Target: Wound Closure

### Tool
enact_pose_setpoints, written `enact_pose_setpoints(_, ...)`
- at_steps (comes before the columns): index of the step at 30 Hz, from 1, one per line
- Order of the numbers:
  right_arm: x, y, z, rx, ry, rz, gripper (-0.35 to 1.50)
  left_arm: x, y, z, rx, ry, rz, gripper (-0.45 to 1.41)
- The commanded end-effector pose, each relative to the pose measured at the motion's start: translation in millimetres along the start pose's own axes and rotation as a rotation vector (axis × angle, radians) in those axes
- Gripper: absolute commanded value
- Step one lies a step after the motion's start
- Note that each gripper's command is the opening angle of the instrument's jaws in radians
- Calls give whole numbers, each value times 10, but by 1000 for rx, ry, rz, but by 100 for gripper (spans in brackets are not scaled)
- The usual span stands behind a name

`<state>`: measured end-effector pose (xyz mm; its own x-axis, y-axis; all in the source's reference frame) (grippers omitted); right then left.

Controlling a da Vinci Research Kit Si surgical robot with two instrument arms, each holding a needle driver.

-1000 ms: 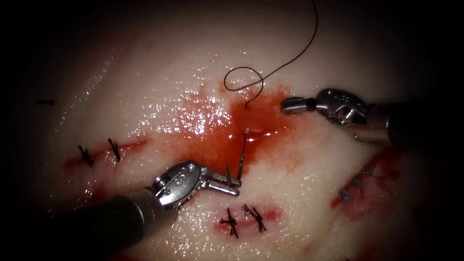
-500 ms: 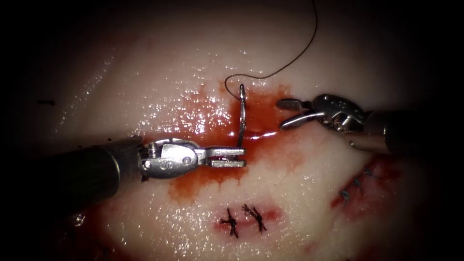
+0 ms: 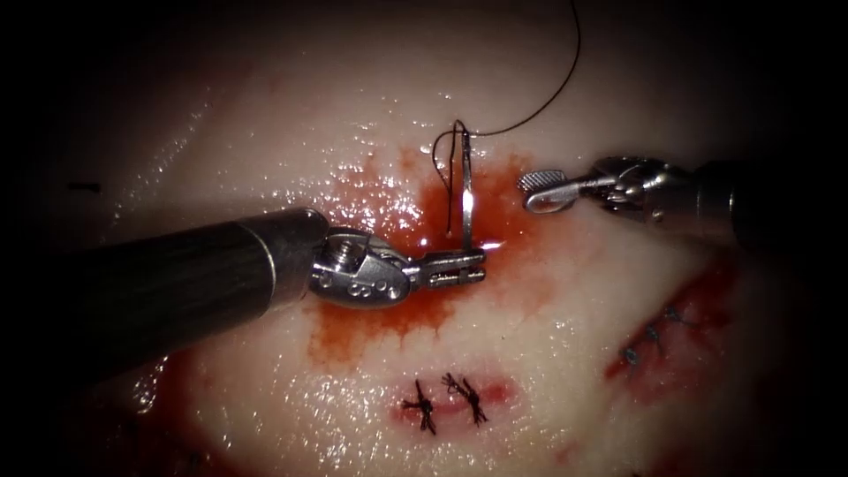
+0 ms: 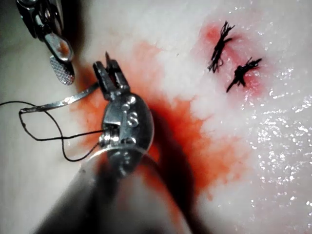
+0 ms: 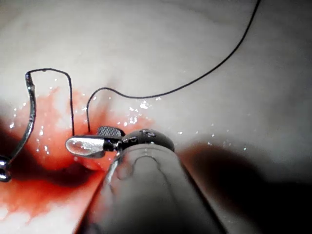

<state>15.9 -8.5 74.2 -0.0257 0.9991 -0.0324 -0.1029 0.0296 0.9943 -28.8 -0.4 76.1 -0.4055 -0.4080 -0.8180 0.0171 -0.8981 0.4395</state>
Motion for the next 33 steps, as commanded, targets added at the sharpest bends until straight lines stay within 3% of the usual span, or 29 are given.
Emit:
enact_pose_setpoints(1, -4, 2, 14, 6, 0, -1, 144, -7, 2, 9, 13, -13, -3, -45)
enact_pose_setpoints(13, -2, 1, 36, -37, 65, -3, 145, -3, 16, 19, 23, -17, 37, -45)
enact_pose_setpoints(33, -14, -10, 60, -76, 58, -16, 137, 0, 26, 29, 27, -35, 128, -45)
